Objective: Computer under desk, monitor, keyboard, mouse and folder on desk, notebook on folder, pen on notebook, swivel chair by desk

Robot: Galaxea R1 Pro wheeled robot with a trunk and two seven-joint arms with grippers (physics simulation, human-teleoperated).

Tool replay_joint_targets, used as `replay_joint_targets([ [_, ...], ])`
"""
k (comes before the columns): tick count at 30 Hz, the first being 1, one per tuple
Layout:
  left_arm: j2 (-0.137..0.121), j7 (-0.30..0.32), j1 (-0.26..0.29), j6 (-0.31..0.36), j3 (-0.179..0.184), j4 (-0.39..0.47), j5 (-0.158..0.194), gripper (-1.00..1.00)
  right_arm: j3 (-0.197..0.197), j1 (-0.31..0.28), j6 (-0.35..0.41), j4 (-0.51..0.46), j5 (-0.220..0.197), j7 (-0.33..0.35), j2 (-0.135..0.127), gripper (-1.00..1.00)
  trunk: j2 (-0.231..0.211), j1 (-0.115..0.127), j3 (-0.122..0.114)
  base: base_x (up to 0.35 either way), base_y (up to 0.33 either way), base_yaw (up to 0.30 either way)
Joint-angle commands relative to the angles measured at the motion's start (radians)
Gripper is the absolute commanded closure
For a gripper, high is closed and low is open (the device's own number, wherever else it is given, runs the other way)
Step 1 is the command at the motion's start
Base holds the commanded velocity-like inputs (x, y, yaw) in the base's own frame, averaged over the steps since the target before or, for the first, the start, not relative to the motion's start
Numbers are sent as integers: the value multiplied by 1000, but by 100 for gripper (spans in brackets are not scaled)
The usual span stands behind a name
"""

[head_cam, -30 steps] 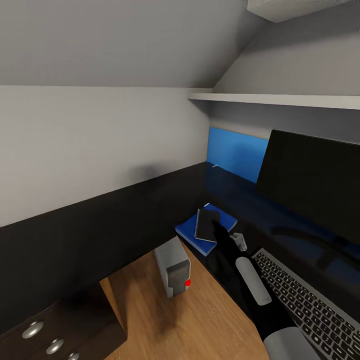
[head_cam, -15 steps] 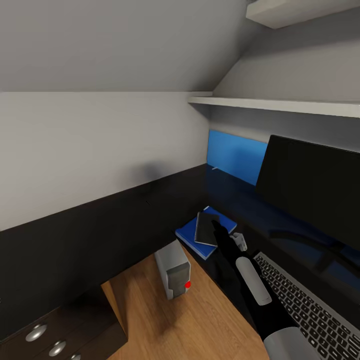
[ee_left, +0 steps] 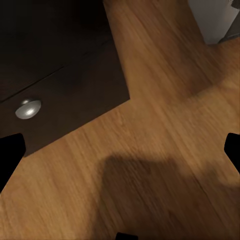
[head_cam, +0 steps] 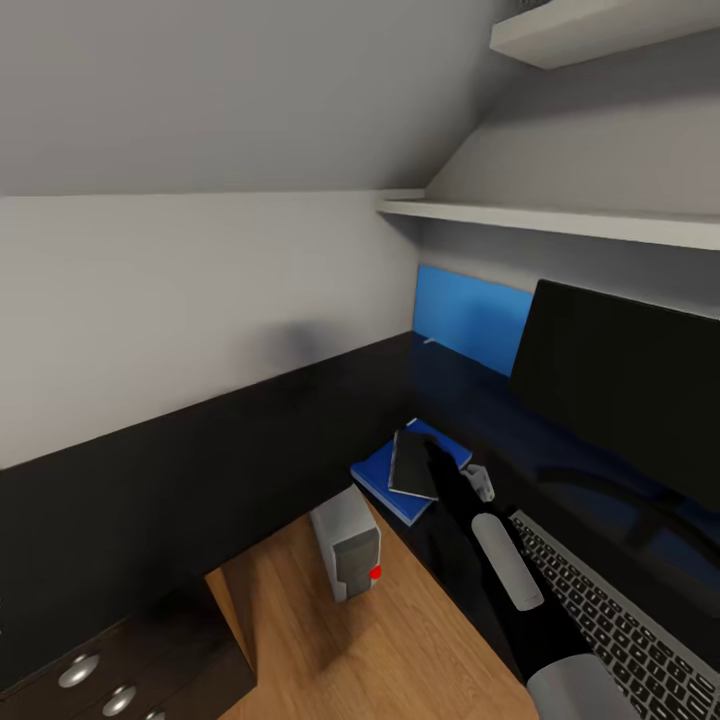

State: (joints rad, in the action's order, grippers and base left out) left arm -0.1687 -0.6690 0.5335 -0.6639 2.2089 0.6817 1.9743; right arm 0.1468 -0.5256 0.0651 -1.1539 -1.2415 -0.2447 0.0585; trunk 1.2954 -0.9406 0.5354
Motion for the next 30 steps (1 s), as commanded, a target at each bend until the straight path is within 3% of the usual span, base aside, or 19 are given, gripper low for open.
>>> replay_joint_targets([
  [1, 0, -4, 2, -3, 5, 3, 1, -100, 1, -1, 3, -5, -4, -5, 0, -100, -7, 4, -2, 0, 0, 0],
  [9, 3, 1, 2, 24, 5, -16, 2, -100, 30, -1, 3, -66, 0, -1, 3, -100, -63, 35, -27, 0, 0, 58],
  [11, 3, 3, 2, 66, 4, -37, 24, -100, 62, -1, 2, -67, 4, -4, 4, -100, -70, 38, -30, 0, 0, 246],
  [12, 4, 4, 2, 88, 4, -44, 52, -100, 84, -1, 1, -67, 6, -6, 5, -100, -70, 38, -30, 0, 0, 261],
  [13, 6, 4, 2, 114, 4, -51, 117, -100, 126, -1, -9, -64, 19, -12, 7, -100, -70, 38, -30, 0, 0, 275],
  [16, 6, 5, 2, 123, 3, -54, 170, -100, 168, -1, -33, -62, 66, -39, 10, -100, -70, 38, -30, 0, 0, 279],
  [19, 7, 4, 2, 126, 2, -55, 191, -100, 199, -1, -66, -61, 137, -84, 23, -100, -70, 38, -30, 0, 0, 283],
  [23, 5, 3, 0, 125, 5, -51, 199, -100, 212, -1, -79, -61, 181, -123, 43, -100, -70, 38, -30, 0, 0, 284],
  [27, -3, 3, -65, 69, 5, -51, 201, -100, 279, -1, -83, -60, 198, -168, 56, -100, -70, 38, -30, 0, 0, 284],
  [30, -6, 4, -102, -37, 7, -52, 199, -100, 344, -1, -92, -51, 206, -193, 63, -100, -70, 38, -30, 0, 0, 284],
])
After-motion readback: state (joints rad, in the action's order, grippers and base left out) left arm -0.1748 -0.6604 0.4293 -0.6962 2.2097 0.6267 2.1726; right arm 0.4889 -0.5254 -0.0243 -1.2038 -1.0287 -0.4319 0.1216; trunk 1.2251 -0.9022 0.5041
